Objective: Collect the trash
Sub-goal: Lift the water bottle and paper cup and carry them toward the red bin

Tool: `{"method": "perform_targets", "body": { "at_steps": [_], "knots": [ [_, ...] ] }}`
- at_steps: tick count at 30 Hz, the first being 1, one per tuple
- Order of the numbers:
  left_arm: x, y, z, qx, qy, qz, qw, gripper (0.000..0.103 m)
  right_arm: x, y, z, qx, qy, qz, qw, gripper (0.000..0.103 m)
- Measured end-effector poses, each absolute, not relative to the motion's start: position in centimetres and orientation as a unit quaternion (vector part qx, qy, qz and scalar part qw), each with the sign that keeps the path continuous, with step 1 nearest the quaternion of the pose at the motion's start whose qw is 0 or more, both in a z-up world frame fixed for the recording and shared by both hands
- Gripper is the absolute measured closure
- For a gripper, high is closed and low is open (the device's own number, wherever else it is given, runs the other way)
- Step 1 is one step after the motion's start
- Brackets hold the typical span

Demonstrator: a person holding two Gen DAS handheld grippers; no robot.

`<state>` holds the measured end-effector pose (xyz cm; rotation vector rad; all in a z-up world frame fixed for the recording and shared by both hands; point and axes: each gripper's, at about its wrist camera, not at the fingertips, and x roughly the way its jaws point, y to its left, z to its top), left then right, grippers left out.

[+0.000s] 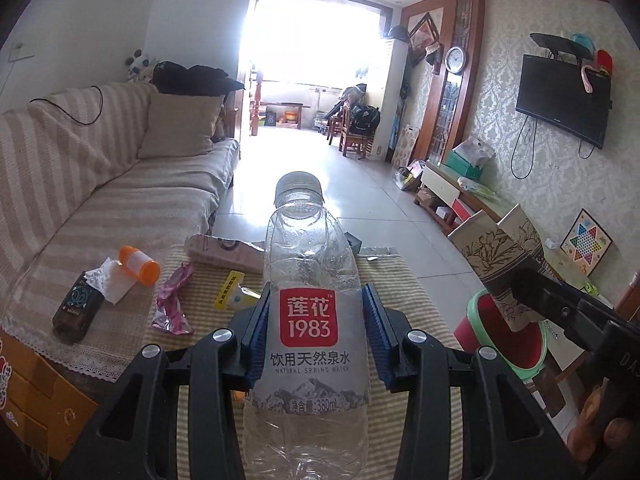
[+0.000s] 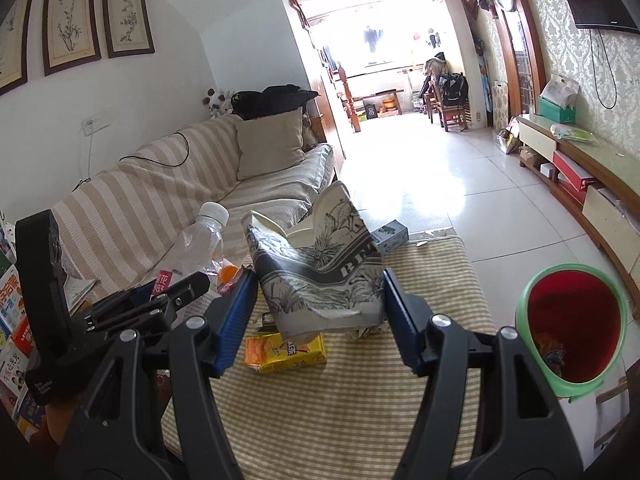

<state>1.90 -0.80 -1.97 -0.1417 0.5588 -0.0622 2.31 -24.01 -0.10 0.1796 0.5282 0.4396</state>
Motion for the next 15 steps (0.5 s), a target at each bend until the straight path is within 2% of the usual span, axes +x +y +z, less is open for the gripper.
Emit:
{"method": "perform_targets", "body": {
  "at_steps": [15],
  "knots": [
    [3.5, -4.2, -1.8, -0.065, 0.276, -0.069, 0.956, 0.063, 2.7, -27.2, -0.8, 0.093, 0.257, 0.163, 0.948, 0.042]
  ]
}}
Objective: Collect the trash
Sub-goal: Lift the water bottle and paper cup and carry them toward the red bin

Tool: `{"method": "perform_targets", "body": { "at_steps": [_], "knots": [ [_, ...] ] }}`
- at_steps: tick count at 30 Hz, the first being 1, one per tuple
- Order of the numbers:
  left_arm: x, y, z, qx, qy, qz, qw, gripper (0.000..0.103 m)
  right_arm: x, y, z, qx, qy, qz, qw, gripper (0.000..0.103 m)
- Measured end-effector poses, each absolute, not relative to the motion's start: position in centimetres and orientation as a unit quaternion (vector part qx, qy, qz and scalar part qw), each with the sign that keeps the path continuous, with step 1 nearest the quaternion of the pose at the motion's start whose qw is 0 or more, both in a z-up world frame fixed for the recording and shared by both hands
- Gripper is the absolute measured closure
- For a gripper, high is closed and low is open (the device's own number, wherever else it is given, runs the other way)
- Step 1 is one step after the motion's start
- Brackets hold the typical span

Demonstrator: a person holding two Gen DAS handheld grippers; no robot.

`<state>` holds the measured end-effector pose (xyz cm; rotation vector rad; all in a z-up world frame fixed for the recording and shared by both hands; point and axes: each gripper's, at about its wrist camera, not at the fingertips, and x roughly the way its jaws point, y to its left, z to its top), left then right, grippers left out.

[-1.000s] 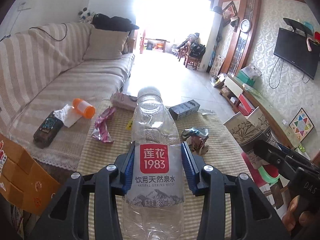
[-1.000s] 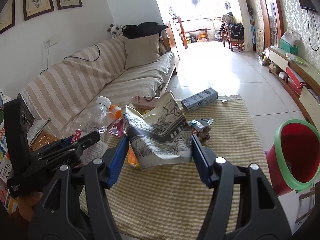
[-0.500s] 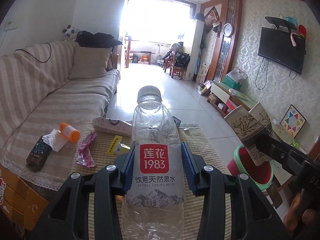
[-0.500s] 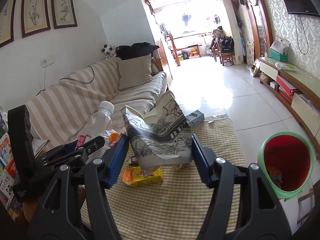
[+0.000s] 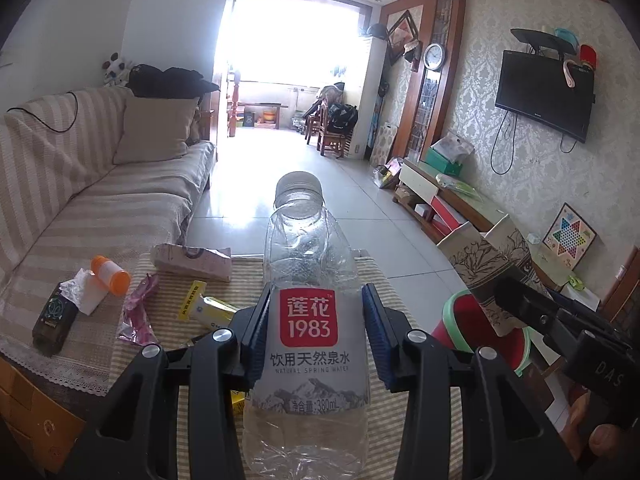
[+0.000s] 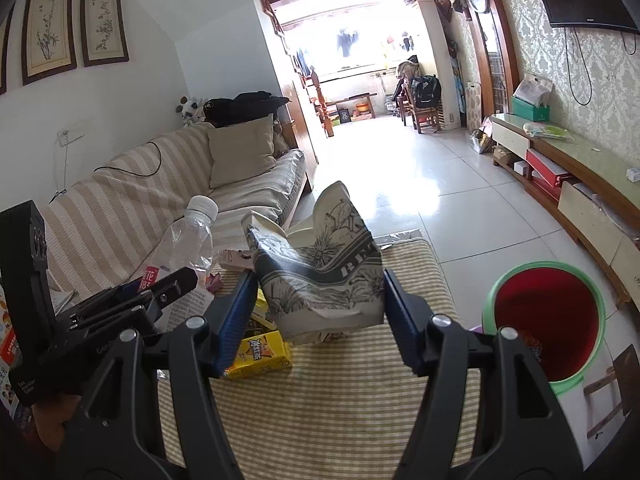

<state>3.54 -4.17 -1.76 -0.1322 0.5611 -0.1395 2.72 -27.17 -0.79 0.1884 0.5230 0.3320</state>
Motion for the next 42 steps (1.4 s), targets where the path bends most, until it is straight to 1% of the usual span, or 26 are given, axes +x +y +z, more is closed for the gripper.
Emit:
{"method": "perform_targets", "body": {
  "at_steps": [15, 27, 35, 42],
  "knots": [
    [5.4, -7.5, -2.4, -0.048, 0.294, -0.098, 0.949, 0.063, 3.3, -31.1, -1.3, 0.104, 0.259, 0.11, 0.954, 0.042],
    [7.0, -11.9, -3.0, -0.03, 0.302, -0.136, 0.943, 0.063, 3.5, -34.9, -2.9, 0.115, 0.269, 0.064, 0.954, 0.042],
    [8.9, -16.9, -4.4, -0.013, 0.318, -0.173, 0.932, 0.063, 3.8, -39.5, -4.2, 0.125, 0.281, 0.018, 0.951, 0.042],
    [11.1, -21.4, -6.2, -0.012, 0.339, -0.212, 0.916, 0.063, 4.8, -43.9, -6.7, 0.134, 0.303, -0.024, 0.943, 0.042]
  ]
}}
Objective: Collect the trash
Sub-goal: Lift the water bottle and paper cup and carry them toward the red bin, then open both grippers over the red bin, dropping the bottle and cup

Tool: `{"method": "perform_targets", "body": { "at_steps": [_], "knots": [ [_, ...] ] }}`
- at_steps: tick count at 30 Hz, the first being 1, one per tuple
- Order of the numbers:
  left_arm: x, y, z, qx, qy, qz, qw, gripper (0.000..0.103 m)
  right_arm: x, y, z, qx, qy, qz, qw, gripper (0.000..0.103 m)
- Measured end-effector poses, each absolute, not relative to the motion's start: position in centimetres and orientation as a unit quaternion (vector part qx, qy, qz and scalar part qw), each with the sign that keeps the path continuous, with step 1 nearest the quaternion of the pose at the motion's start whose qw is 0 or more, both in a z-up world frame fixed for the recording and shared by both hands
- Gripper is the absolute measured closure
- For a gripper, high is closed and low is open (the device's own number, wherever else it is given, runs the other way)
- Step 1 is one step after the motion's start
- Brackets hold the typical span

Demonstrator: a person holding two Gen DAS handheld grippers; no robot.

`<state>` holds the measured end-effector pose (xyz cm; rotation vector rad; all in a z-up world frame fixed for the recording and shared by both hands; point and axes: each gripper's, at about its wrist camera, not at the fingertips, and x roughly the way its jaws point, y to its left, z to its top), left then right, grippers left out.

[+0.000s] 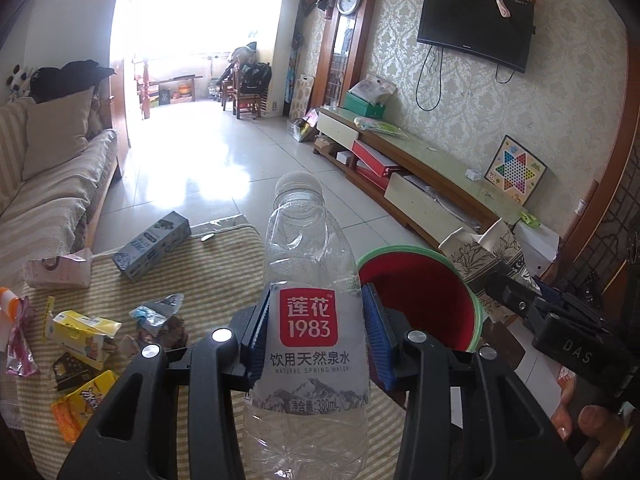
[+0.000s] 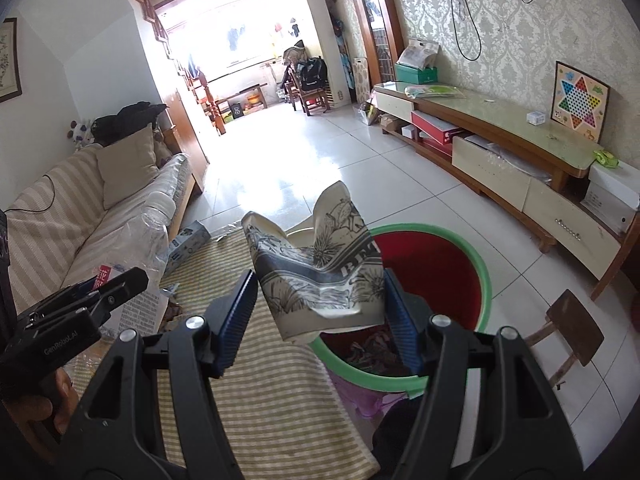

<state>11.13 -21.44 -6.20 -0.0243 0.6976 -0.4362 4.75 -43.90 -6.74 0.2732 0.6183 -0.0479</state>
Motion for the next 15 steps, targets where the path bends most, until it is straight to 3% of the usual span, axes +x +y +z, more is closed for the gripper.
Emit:
{"method": "perform_targets", "body": {
  "at_steps": [15],
  "knots": [
    [15.4, -30.6, -12.1, -0.001, 0.406, -0.279, 0.87, 0.063, 6.9, -49.1, -12.7, 0.138, 0.359, -0.076, 0.92, 0.042]
  ]
}}
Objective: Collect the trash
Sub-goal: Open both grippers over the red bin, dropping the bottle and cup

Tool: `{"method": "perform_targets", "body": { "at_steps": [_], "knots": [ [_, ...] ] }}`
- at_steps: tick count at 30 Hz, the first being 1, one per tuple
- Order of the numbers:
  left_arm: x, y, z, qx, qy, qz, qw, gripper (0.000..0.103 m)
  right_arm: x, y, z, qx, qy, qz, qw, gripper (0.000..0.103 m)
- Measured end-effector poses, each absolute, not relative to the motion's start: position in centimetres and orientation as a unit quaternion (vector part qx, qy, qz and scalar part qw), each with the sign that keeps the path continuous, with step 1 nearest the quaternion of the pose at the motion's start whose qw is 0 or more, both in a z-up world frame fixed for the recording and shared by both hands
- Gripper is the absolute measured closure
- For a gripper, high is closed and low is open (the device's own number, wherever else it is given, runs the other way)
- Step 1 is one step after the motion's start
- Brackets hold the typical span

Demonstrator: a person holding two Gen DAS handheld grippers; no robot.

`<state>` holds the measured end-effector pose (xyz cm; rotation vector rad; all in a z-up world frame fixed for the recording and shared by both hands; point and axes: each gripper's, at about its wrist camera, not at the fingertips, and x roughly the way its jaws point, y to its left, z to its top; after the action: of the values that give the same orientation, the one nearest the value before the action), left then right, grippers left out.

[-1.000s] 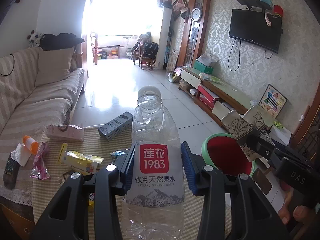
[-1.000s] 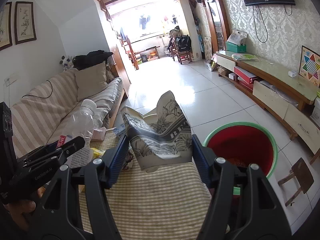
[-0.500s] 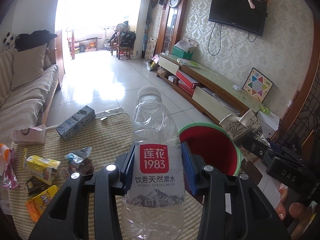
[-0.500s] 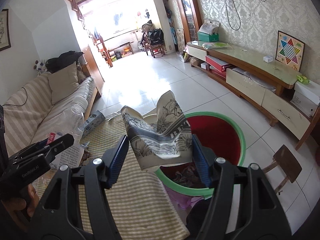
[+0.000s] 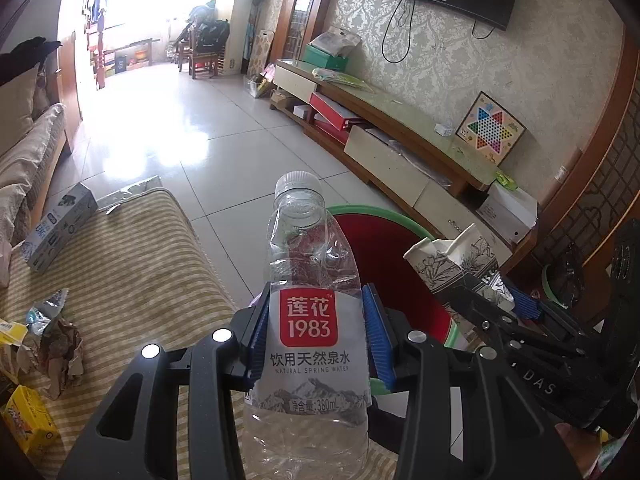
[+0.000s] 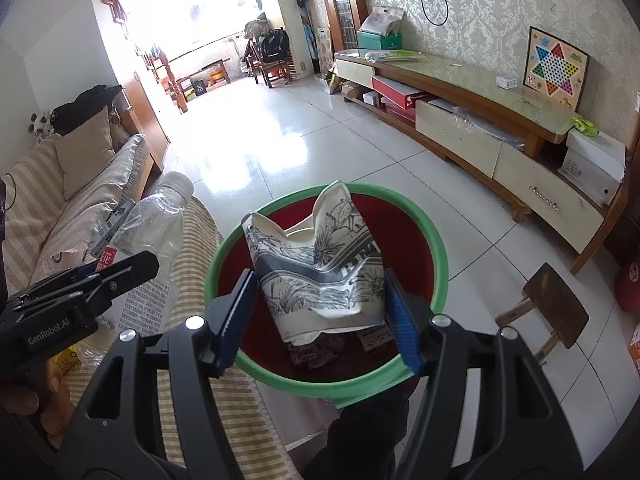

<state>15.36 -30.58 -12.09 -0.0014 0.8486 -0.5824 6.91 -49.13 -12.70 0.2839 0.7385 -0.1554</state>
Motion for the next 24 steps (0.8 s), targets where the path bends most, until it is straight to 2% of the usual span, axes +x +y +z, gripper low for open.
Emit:
{"method": "perform_targets", "body": {
  "at_steps": [19, 20, 21, 22, 24],
  "knots": [
    [16.9, -33.6, -12.3, 0.009, 0.42, -0.316, 0.851, 0.062, 8.2, -51.1, -14.2, 0.142, 0.375, -0.101, 0.911, 0.041],
    [17.0, -33.8, -12.5, 0.015, 0.425, -0.32, 0.847, 0.055, 8.3, -51.1, -14.3, 0.137, 0.377, -0.104, 0.91, 0.039],
    [17.0, -33.9, -12.7, 0.023, 0.425, -0.316, 0.848, 0.041, 8.5, -51.0, -14.4, 0.134, 0.38, -0.109, 0.908, 0.028],
    [16.8, -33.7, -12.7, 0.022, 0.419, -0.316, 0.851, 0.038, 8.4, -51.0, -14.4, 0.135, 0.379, -0.114, 0.908, 0.023],
    [16.6, -32.9, -12.6, 0.016, 0.414, -0.318, 0.853, 0.038, 8.2, -51.1, -14.3, 0.142, 0.378, -0.112, 0.908, 0.023]
  ]
}}
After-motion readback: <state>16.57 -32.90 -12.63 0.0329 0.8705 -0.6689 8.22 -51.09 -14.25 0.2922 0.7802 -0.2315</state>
